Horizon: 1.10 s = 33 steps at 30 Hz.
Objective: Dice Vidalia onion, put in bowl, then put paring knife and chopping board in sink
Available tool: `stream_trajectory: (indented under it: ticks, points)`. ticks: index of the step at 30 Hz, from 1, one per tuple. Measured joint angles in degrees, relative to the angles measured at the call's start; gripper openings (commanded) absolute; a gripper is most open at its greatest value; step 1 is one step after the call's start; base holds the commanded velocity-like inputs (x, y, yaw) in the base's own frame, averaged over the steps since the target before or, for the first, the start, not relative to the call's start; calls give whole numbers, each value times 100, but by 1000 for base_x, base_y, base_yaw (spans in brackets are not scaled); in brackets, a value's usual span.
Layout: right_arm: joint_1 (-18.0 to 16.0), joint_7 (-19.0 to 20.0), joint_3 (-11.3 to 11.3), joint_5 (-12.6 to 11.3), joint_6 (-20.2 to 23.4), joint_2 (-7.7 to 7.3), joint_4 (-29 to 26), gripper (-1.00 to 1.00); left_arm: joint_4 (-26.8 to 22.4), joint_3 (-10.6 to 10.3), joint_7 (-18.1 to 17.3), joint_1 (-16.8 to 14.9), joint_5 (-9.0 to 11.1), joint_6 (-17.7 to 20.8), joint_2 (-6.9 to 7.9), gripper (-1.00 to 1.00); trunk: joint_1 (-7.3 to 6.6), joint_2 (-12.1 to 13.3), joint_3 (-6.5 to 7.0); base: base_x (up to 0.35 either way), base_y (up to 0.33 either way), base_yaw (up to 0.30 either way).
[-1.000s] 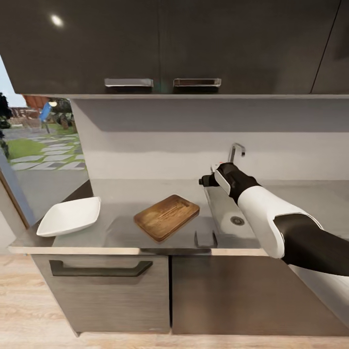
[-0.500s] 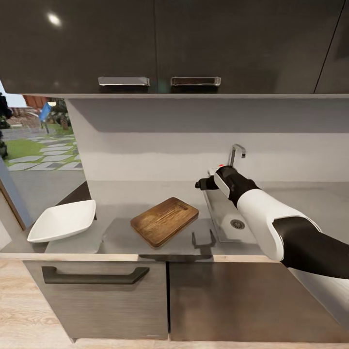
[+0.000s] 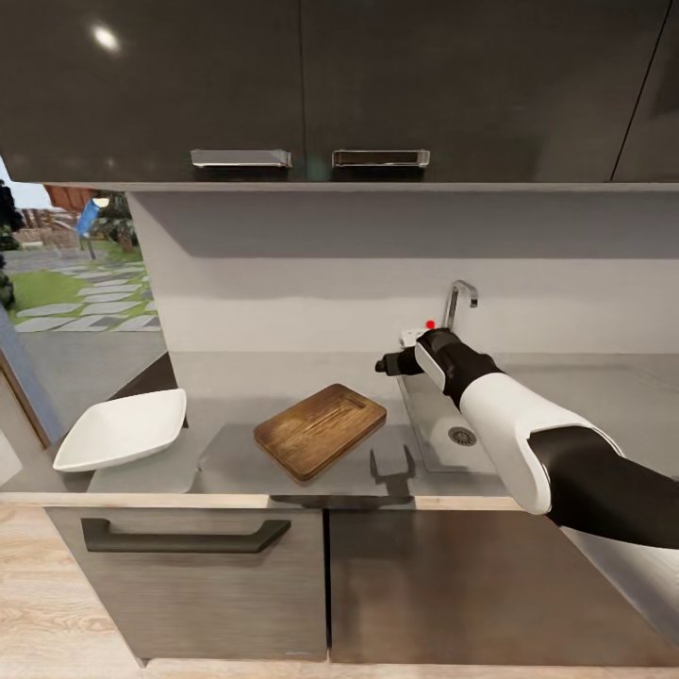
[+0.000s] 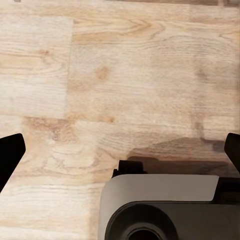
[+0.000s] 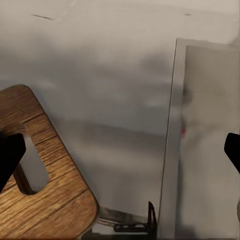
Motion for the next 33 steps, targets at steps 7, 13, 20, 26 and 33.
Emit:
stream_trajectory:
  ticks: [7, 13, 20, 26, 33]
  points:
    - [59, 141, 7, 205, -105, 8, 1, 100, 7, 2, 0, 0, 0, 4, 1, 100, 0, 0, 0, 0, 0, 0]
    - [64, 405, 10, 270, -161, 4, 1, 100, 8, 2, 0, 0, 0, 7, 3, 100, 0, 0, -26, 0, 0, 0]
    - [66, 440, 22, 512, -167, 5, 1, 100, 9, 2, 0, 0, 0, 7, 8, 100, 0, 0, -87, 0, 0, 0]
    - [66, 443, 23, 545, -167, 2, 1, 100, 9, 2, 0, 0, 0, 9, 3, 100, 0, 0, -142, 0, 0, 0]
    - [70, 443, 23, 548, -167, 18, 1, 100, 9, 2, 0, 0, 0, 5, 3, 100, 0, 0, -206, 0, 0, 0]
